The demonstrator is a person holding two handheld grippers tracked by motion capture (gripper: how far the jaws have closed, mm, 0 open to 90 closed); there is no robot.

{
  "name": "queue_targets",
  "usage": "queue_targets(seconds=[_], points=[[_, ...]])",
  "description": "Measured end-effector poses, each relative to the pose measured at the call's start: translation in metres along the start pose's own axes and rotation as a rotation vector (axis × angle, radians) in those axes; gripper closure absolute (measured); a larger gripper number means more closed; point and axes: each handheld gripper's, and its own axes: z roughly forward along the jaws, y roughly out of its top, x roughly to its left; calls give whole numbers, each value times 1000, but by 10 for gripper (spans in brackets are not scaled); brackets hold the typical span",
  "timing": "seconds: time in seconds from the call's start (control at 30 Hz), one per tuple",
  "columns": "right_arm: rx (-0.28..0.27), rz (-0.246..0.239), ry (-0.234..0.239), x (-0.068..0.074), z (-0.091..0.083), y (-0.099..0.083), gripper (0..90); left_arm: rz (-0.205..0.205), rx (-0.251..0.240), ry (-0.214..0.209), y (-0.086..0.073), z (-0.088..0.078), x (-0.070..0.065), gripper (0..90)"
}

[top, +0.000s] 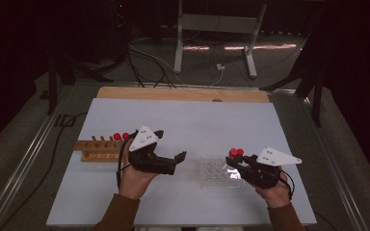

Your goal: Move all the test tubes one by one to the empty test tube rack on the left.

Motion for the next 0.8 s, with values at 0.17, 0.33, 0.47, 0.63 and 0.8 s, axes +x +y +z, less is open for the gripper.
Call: queue_targets(seconds=[0.17,0.33,0.47,0.63,0.8], points=[[10,-1,14,6,7,1,741,12,18,-39,4,14,-12,12],[19,-3,28,12,11,3,740,20,23,-79,11,27,-23,28],[22,-5,32,15,13,4,740,36,40,-106,17,39,-34,37],[15,-11,39,19,14,7,740,48,53,-125,22,53,-49,90],[9,-15,45,22,13,10,740,71,46,-195,23,62,-59,341]])
